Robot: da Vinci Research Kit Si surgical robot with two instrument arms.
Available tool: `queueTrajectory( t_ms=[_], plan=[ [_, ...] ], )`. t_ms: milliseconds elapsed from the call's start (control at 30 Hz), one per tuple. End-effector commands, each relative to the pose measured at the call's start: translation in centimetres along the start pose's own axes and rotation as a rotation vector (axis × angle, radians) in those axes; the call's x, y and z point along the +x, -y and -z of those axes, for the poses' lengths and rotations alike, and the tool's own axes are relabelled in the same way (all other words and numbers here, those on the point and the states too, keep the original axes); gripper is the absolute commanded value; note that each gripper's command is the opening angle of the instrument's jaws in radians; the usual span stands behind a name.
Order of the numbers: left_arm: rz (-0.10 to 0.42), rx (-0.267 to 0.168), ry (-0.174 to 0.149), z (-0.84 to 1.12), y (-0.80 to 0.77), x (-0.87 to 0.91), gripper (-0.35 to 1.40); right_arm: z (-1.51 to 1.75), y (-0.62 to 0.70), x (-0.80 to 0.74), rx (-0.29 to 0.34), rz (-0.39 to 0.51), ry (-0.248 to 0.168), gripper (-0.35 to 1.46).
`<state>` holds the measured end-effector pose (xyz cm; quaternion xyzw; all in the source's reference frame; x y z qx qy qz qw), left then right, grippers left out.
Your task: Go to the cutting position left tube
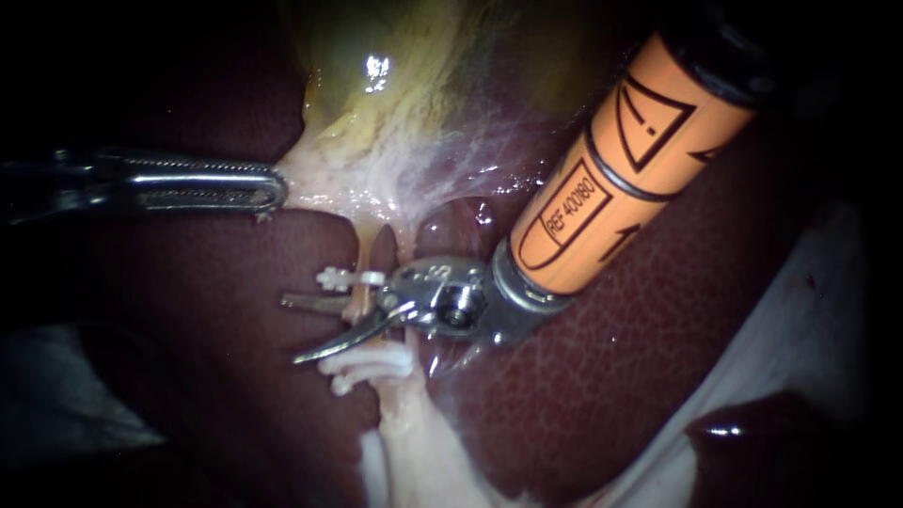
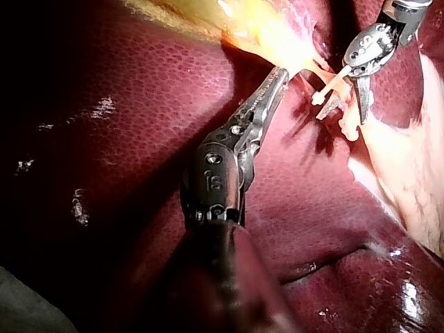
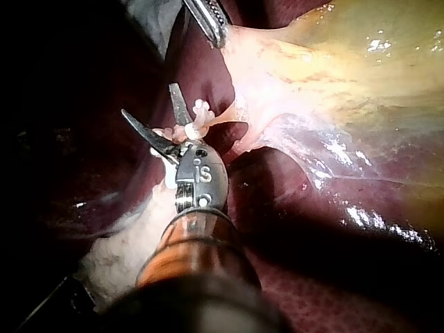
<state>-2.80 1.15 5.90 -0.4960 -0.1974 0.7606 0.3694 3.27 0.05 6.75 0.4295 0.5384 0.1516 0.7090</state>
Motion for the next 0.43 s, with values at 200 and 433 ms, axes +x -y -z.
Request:
queueTrajectory(
  t_ms=[200, 433],
  plan=[
    [0.000, -0.001, 0.000, 0.00, 0.00, 0.00, -0.35, 0.00, 0.00, 0.00, 0.004, -0.001, 0.000, 1.35],
    [0.000, -0.001, 0.000, 0.00, 0.00, 0.00, -0.35, 0.00, 0.00, 0.00, 0.008, 0.000, 0.001, 1.33]
  ],
)
